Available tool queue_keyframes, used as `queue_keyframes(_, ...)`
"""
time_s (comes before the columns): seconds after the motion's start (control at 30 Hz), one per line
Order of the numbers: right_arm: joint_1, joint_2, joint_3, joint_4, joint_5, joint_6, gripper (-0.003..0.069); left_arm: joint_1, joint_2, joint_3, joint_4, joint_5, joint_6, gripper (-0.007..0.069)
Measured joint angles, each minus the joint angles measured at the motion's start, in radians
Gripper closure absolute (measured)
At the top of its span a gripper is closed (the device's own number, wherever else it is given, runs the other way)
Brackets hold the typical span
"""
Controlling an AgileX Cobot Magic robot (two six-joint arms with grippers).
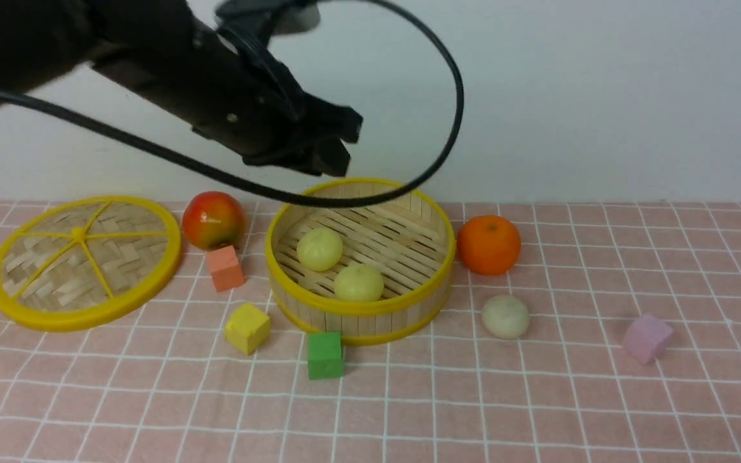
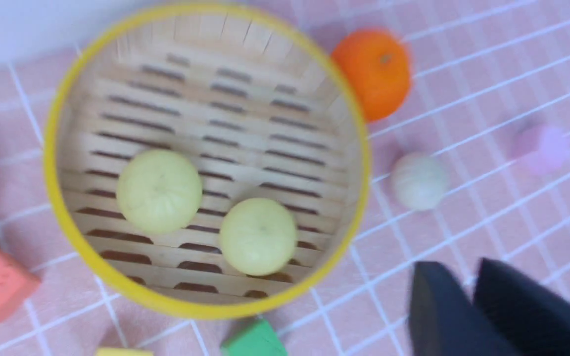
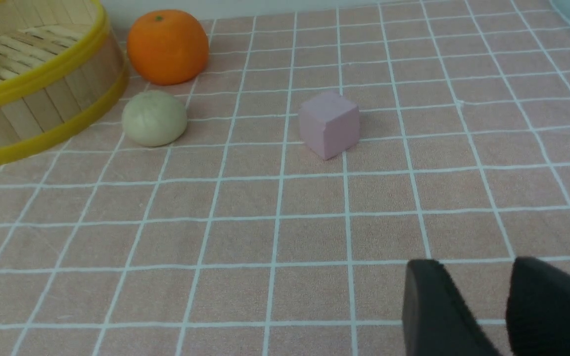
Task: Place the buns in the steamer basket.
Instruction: Use the right arm to grab a steamed stuffed bun
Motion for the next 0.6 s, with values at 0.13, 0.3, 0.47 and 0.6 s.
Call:
queue_keyframes(0.13, 0.0, 0.0, 0.0, 0.0, 0.0, 0.0, 0.0419, 0.0, -0.263, 0.221, 0.007, -0.08, 0.0, 0.0638)
queue_keyframes(0.3, 0.0, 0.0, 0.0, 0.0, 0.0, 0.0, 0.0419, 0.0, -0.636, 0.578, 0.0, -0.242, 0.0, 0.0638)
queue_keyframes(0.47, 0.0, 0.0, 0.0, 0.0, 0.0, 0.0, 0.0419, 0.0, -1.001, 0.961, -0.049, -0.518, -0.002, 0.0638)
queue_keyframes(0.6, 0.0, 0.0, 0.0, 0.0, -0.001, 0.0, 0.0419, 0.0, -1.184, 1.145, -0.063, -0.66, -0.002, 0.0638)
